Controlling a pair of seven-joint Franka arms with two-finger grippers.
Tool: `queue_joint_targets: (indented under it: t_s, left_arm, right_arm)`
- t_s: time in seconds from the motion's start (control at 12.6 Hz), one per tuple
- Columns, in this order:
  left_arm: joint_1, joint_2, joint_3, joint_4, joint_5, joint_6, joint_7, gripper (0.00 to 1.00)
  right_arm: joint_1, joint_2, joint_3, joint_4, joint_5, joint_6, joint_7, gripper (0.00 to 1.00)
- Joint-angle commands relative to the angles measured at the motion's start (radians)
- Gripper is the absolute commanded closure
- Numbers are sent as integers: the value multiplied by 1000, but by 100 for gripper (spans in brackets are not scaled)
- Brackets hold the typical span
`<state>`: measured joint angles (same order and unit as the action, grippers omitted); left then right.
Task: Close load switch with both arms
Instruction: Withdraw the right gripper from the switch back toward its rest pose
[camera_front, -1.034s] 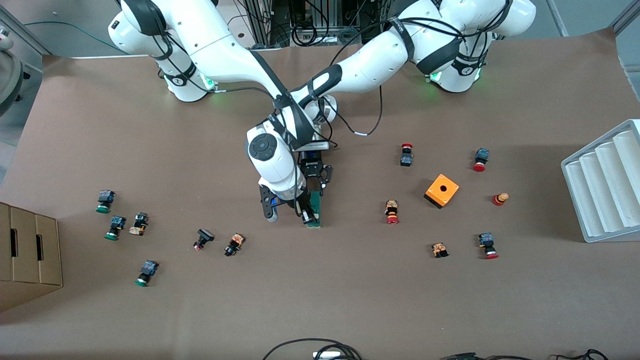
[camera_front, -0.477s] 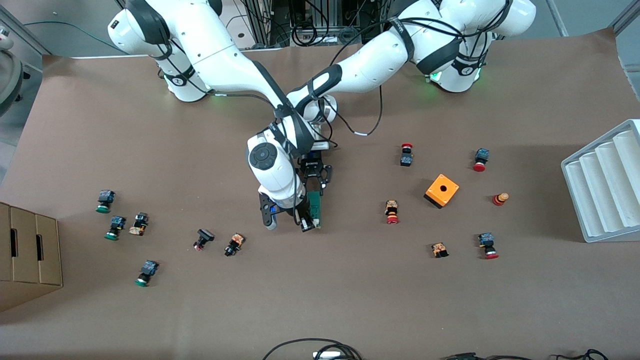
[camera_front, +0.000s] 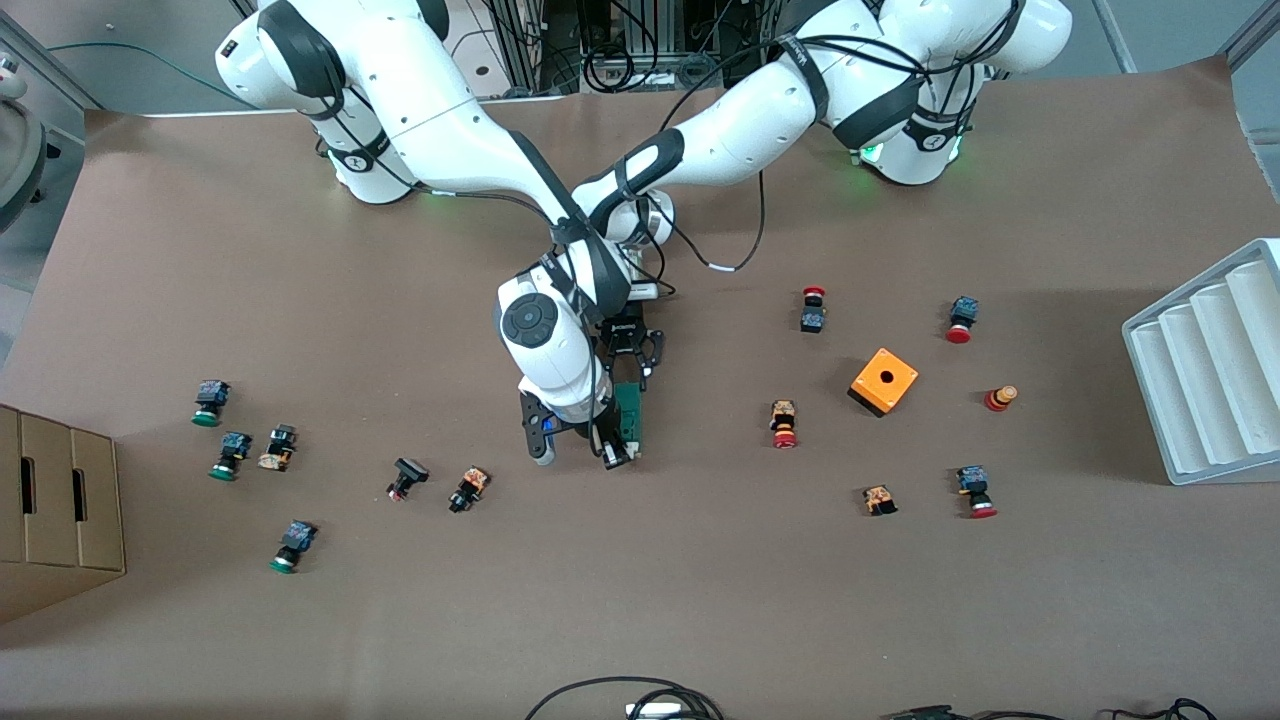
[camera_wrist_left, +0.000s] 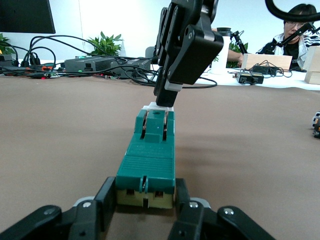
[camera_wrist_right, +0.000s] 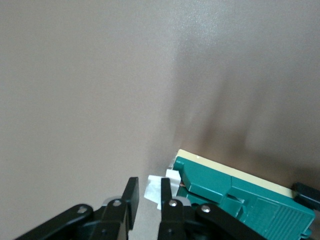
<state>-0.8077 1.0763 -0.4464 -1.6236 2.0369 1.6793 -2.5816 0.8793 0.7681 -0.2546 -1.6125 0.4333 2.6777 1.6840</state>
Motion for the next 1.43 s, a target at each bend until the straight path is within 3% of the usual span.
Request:
queue_joint_targets:
  t_s: [0.0, 0.16, 0.4, 0.64, 0.72, 0.88, 1.03, 1.35]
  left_arm:
    - [-2, 37, -3, 24, 6, 0, 1, 45]
    - [-2, 42, -3, 24, 6, 0, 0, 45]
    - [-2, 42, -3, 25, 6, 0, 0, 45]
    - [-2, 42, -3, 24, 6, 0, 0, 42]
    - [-2, 42, -3, 24, 6, 0, 1, 36]
    - [-1, 39, -3, 22, 5, 0, -2, 0]
    - [-1, 39, -3, 21, 5, 0, 1, 0]
    - [1, 31, -3, 19, 0, 2, 6, 0]
  right_arm:
    - [-28, -2, 3, 39, 30, -44, -18, 51]
    - [-60, -70, 6, 39, 30, -126, -21, 0]
    - [-163, -206, 57, 28, 31, -287, -147, 0]
    - [-230, -337, 54, 5, 24, -477, -304, 0]
    - [-265, -392, 55, -21, 22, -528, -375, 0]
    - [-345, -496, 54, -58, 21, -669, -511, 0]
    - [-423, -574, 55, -81, 7, -780, -643, 0]
    - [-569, -711, 61, -135, -111, -923, -1022, 0]
